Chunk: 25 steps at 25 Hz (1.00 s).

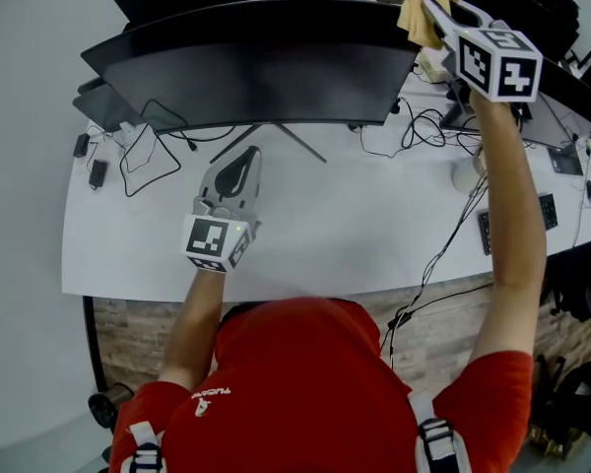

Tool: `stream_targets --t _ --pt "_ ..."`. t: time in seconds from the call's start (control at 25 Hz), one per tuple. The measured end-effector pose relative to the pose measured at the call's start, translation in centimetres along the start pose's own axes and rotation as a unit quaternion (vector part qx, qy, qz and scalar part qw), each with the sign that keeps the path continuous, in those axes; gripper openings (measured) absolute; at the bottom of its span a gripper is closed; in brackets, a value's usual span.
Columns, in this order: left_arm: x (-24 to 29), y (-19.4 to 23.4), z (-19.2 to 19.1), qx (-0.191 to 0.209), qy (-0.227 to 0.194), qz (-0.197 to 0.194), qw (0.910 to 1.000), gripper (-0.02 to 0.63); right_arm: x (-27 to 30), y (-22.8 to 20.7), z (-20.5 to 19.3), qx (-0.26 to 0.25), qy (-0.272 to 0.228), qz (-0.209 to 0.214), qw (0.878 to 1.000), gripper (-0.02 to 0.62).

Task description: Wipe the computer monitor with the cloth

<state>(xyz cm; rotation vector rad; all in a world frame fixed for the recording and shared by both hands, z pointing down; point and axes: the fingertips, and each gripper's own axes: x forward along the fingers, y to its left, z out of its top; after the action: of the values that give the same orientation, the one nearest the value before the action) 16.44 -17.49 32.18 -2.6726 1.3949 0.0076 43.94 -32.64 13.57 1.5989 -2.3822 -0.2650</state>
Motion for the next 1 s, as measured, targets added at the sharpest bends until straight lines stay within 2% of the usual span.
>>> stream_targets --t 0.44,0.76,1.0 --pt "3.4 -3.2 0.7 -0.002 -0.003 -0.024 0.9997 0.011 -3.1 -4.3 -2.0 0.057 -0.022 -0.011 0.998 0.058" --pt "3.9 -4.0 -0.1 0.004 0.014 -0.03 0.9994 0.011 -2.7 -3.5 -3.9 0.129 -0.048 0.024 0.99 0.058" --pt "3.5 -3.8 -0.7 0.004 0.024 -0.027 0.9993 0.011 -2.7 -2.7 -5.1 0.169 -0.069 0.035 0.983 0.058"
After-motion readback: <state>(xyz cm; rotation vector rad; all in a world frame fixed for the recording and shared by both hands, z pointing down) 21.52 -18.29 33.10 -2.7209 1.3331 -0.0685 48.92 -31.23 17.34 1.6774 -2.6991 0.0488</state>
